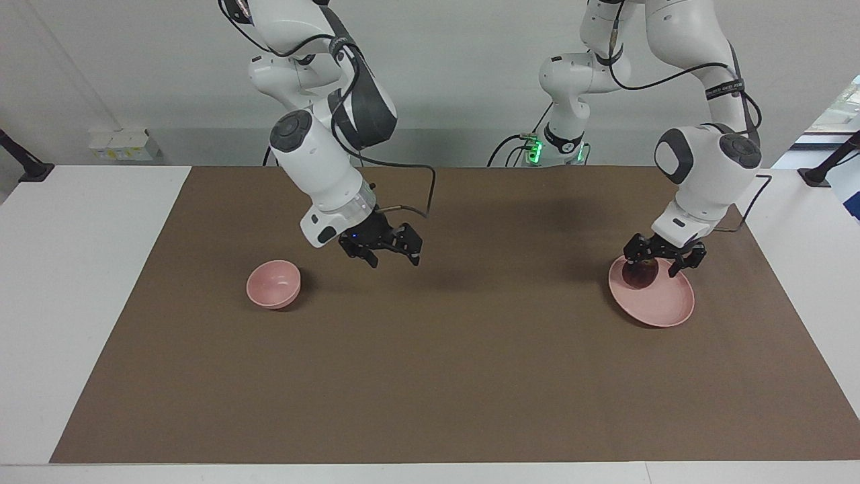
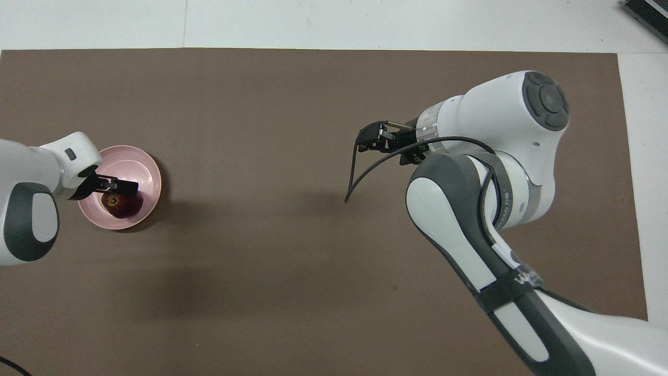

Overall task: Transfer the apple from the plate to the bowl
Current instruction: 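Lower the left gripper onto the apple while the right gripper advances inward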

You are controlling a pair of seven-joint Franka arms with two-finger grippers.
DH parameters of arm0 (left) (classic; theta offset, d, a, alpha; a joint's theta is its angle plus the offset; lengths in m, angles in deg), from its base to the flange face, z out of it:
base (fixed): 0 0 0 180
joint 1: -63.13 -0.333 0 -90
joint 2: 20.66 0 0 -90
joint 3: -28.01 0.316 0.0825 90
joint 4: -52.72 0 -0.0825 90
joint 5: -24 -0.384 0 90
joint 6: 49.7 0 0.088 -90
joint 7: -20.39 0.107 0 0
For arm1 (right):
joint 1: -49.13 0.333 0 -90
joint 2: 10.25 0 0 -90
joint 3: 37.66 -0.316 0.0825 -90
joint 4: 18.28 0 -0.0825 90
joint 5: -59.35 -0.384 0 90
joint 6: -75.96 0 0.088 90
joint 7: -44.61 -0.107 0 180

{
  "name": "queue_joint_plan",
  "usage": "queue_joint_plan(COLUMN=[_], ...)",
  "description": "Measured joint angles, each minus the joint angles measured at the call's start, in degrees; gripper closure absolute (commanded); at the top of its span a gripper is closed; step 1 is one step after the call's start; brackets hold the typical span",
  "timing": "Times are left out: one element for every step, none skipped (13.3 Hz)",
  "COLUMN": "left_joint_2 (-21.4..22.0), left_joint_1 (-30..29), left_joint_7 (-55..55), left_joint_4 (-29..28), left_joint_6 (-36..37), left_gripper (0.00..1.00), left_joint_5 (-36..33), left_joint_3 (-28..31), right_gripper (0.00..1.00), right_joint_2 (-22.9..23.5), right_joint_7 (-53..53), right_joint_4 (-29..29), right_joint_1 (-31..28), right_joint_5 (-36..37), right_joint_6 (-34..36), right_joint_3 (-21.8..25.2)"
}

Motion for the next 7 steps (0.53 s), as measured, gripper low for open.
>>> queue_joint_plan(left_joint_2=[-0.04, -0.03, 0.00, 0.10, 0.24, 0.47, 0.54], left_joint_1=[-0.39, -0.61, -0.65, -0.65, -0.65, -0.66, -0.66], left_joint_7=[0.39, 0.59, 0.66, 0.67, 0.67, 0.73, 0.92], left_joint_4=[-0.71, -1.24, -1.67, -2.07, -2.37, -2.43, -2.56], left_joint_6=[-0.11, -0.15, -0.16, -0.16, -0.19, -0.23, -0.23], left_gripper=[0.01, 0.07, 0.24, 0.46, 0.70, 0.99, 1.00], left_joint_5=[0.00, 0.00, 0.01, 0.01, 0.04, 0.04, 0.04], left_joint_3=[0.03, 0.02, 0.01, -0.02, -0.06, -0.06, -0.07], right_gripper=[0.00, 0.00, 0.00, 0.00, 0.00, 0.00, 0.00], right_joint_2=[0.24, 0.29, 0.33, 0.43, 0.59, 0.71, 0.80], right_joint_7=[-0.40, -0.50, -0.51, -0.51, -0.68, -1.02, -1.57], right_joint_4=[-0.03, -0.22, -0.70, -1.35, -2.06, -2.38, -2.56], right_joint_1=[0.20, 0.19, 0.27, 0.70, 1.31, 1.68, 1.84], right_joint_5=[-0.05, -0.13, -0.28, -0.57, -0.83, -1.01, -1.29], right_joint_6=[-0.10, -0.10, -0.10, -0.30, -1.24, -1.69, -1.89], right_joint_3=[0.00, 0.03, 0.02, 0.01, 0.01, 0.00, 0.01])
